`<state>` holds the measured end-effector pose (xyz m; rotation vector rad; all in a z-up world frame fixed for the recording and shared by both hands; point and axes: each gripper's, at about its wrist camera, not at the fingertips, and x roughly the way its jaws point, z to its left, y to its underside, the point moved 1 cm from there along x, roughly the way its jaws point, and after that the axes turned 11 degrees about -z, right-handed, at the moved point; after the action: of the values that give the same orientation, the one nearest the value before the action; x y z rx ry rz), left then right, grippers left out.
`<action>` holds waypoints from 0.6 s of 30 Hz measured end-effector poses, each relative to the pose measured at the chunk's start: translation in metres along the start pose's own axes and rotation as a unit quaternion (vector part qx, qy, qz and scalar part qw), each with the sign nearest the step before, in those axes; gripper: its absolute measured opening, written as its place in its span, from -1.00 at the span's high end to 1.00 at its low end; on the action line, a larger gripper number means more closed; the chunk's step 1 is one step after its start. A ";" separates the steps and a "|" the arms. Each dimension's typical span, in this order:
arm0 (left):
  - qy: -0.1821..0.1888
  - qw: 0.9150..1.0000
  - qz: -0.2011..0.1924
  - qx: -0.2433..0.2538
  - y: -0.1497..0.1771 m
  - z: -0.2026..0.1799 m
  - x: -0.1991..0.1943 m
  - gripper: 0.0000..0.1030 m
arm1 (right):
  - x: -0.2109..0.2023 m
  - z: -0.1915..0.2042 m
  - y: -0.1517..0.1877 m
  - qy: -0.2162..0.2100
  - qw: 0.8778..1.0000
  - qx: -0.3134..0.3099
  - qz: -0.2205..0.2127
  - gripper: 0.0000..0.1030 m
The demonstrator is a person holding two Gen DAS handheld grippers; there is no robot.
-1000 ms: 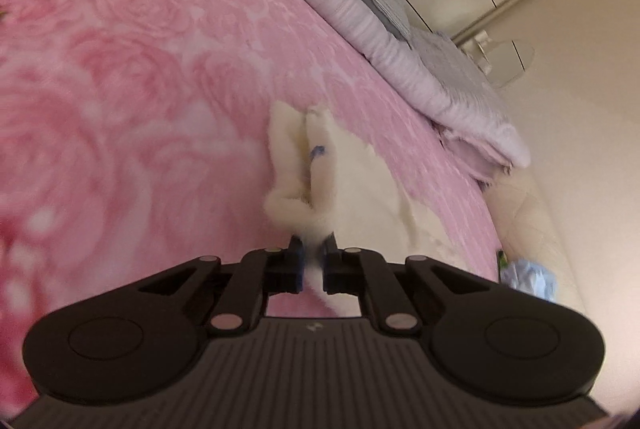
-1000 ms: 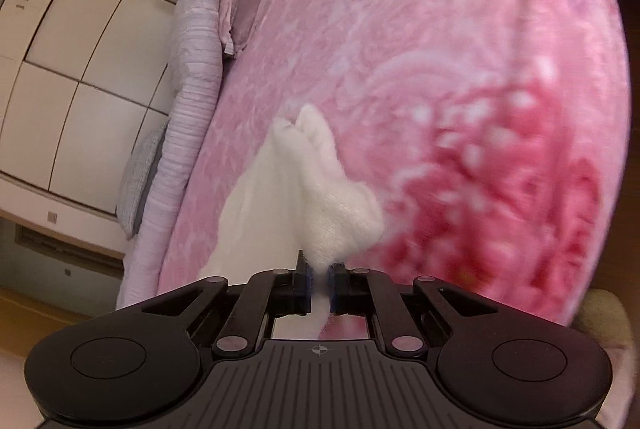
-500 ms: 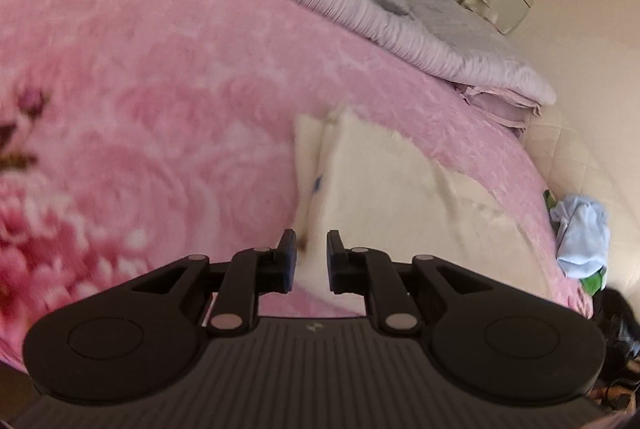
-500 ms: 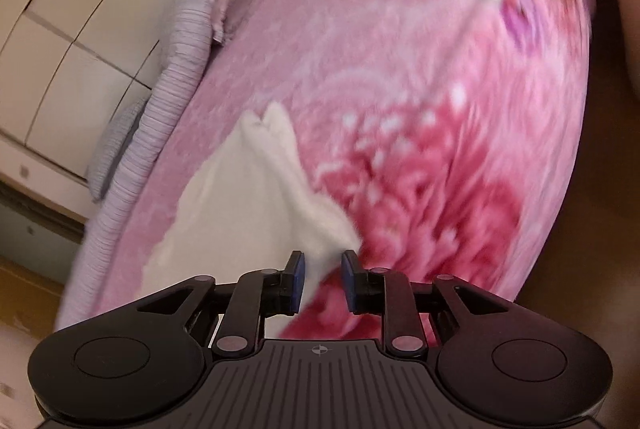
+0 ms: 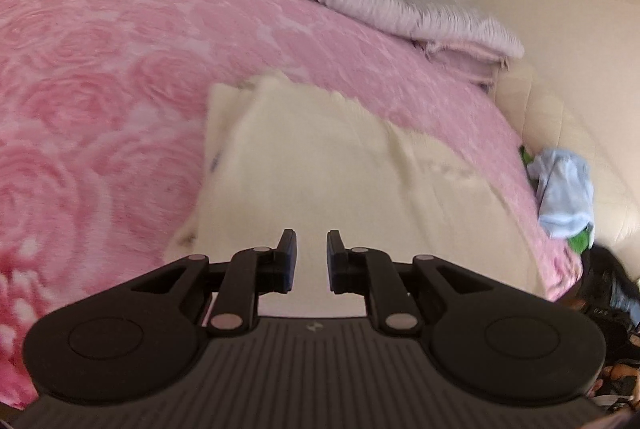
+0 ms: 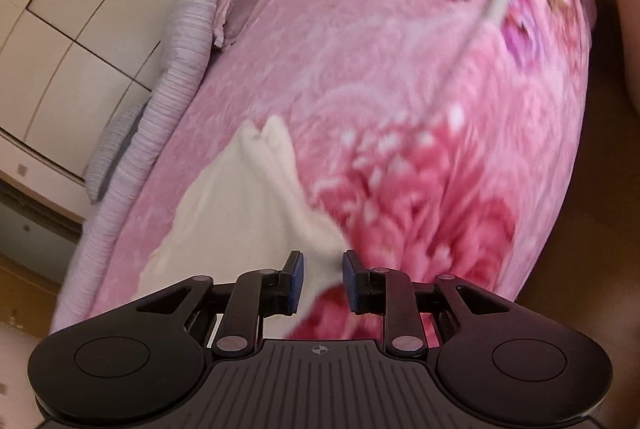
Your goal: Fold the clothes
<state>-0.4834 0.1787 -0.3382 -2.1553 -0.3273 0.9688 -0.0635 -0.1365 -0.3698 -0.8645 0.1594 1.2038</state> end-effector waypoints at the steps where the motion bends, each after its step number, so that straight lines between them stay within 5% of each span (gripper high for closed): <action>1: 0.000 1.000 0.006 0.008 0.002 -0.003 0.002 0.79 | -0.001 -0.003 0.003 -0.003 1.000 0.013 0.008 0.31; 3: 0.002 1.000 0.011 0.020 0.004 -0.008 0.004 0.79 | -0.002 -0.011 0.010 -0.008 0.999 0.043 0.023 0.06; 7: 0.014 1.000 0.013 0.020 0.004 -0.015 0.010 0.79 | 0.002 -0.012 0.019 -0.030 0.997 0.063 0.032 0.06; 18: 0.065 0.996 0.033 0.051 0.007 -0.055 0.049 0.79 | 0.029 0.001 0.013 -0.050 0.995 0.087 -0.024 0.06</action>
<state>-0.4101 0.1694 -0.3451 -2.1345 -0.1404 0.8587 -0.0639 -0.1126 -0.3913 -0.6519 0.1593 1.1667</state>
